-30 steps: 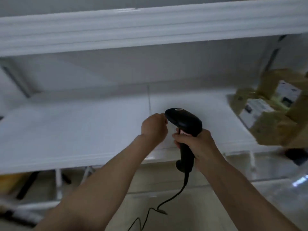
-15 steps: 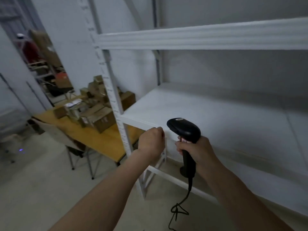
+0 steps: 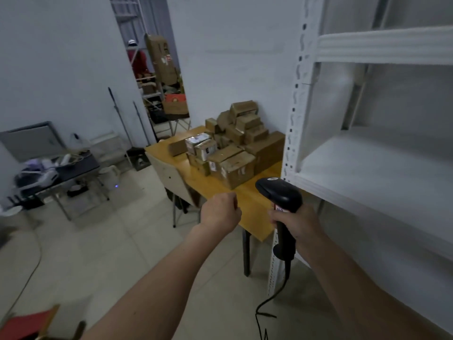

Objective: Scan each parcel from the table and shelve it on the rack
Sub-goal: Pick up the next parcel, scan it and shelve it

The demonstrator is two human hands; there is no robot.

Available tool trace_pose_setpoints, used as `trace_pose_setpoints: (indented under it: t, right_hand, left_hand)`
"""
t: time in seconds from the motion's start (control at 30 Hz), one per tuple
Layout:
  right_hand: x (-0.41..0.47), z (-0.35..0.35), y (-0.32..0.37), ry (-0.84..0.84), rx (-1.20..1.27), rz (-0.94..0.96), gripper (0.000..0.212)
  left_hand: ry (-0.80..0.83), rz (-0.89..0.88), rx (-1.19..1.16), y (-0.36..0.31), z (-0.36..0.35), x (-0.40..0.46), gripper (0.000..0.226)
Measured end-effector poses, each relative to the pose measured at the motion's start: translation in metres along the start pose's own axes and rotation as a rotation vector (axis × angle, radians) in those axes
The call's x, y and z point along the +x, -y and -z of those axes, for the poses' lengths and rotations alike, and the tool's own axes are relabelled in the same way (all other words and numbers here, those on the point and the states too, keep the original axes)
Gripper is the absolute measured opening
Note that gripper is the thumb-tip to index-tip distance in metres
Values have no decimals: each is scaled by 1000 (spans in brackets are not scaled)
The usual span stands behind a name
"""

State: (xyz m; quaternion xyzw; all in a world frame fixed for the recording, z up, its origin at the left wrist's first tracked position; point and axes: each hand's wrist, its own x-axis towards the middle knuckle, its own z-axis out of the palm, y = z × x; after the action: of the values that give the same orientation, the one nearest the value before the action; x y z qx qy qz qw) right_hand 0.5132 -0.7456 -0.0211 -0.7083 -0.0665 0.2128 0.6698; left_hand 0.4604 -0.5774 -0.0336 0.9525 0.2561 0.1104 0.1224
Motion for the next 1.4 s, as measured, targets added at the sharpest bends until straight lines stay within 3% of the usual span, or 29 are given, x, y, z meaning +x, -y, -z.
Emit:
trace_pose_setpoints:
  t: [0.23, 0.57, 0.83, 1.13, 1.4]
  right_hand:
    - [47, -71, -2, 70, 24, -34, 17]
    - [175, -138, -4, 95, 44, -101, 22]
    - [287, -149, -7, -16, 32, -237, 17]
    - [355, -170, -7, -94, 93, -308, 12]
    - [404, -182, -12, -353, 97, -430, 11]
  left_hand:
    - [-5, 99, -5, 69, 3, 28, 6]
    - [106, 123, 69, 126, -26, 165, 44]
    - [256, 84, 77, 129, -81, 282, 64]
    - [423, 46, 80, 145, -132, 374, 91]
    - [563, -11, 16, 149, -191, 459, 110]
